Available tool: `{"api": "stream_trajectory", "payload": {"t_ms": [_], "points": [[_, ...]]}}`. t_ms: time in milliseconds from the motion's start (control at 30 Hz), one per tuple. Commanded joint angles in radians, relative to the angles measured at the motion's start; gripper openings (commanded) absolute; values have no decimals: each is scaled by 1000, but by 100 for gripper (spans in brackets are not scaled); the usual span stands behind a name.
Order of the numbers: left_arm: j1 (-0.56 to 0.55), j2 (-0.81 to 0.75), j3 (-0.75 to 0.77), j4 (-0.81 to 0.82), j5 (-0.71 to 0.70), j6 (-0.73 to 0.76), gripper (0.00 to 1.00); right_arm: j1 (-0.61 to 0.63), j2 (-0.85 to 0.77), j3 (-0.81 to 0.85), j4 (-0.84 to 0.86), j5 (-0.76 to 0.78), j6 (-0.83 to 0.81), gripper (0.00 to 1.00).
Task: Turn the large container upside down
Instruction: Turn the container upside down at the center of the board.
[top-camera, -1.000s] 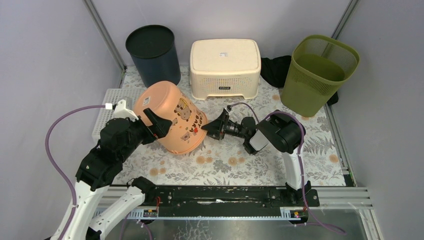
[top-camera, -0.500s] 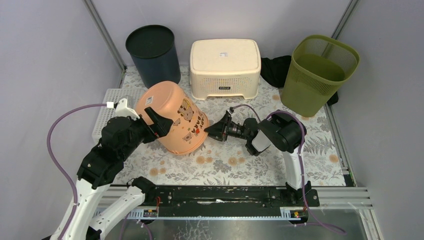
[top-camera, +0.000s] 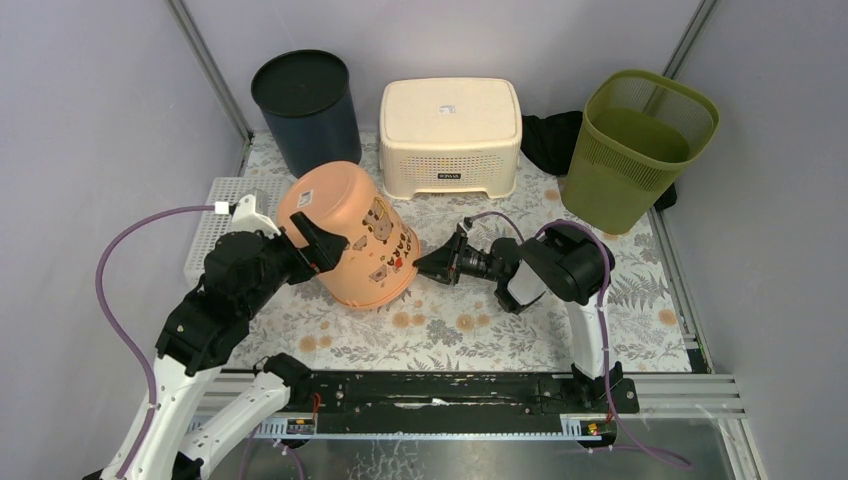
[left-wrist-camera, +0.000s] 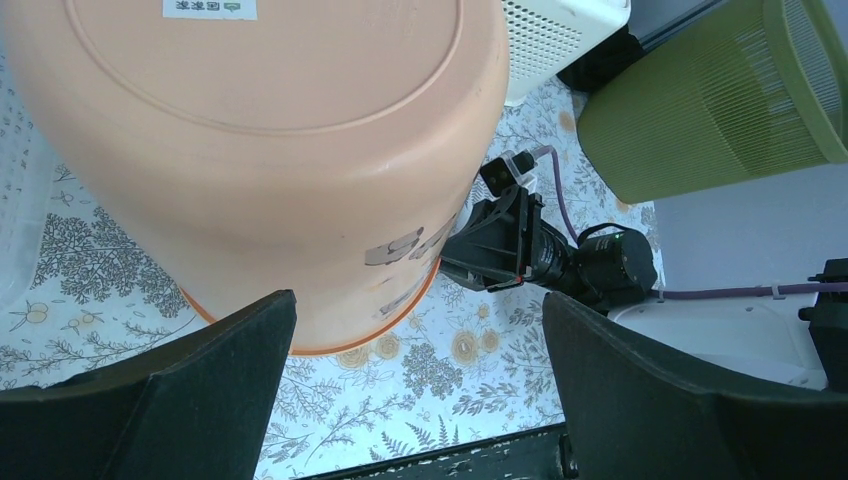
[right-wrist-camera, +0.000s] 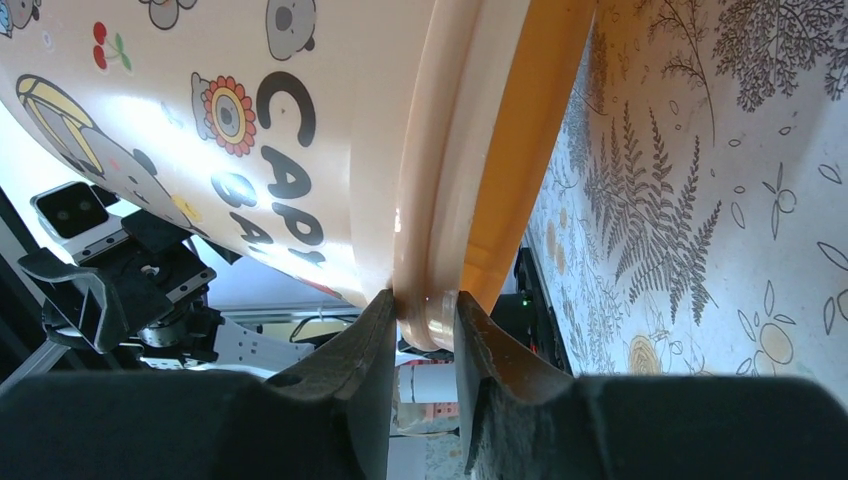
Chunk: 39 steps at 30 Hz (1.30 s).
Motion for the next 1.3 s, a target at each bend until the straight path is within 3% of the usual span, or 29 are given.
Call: {"api": "stream_trajectory", "payload": {"t_ms": [0,267,367,667,867,1267], "points": [[-4,-4,-17,59,3,-3,100,-8,-3,-13,77,-34,-31,26],[-4,-7,-50,70,8,-10,100,-17,28,-27,76,-23,-32,27],[-4,-9,-65,75,9,-13,100,-21,49,-19,77,-25,-31,35],[-4,-16,-90,80,11,-20,100,-28,100,-6,74,-28,-27,42],[-4,-16,-103,84,11,-21,100,-29,124,1,74,-31,-27,55],[-4,-7,-126,99,13,-26,100,-41,144,-24,67,-29,-40,69]]}}
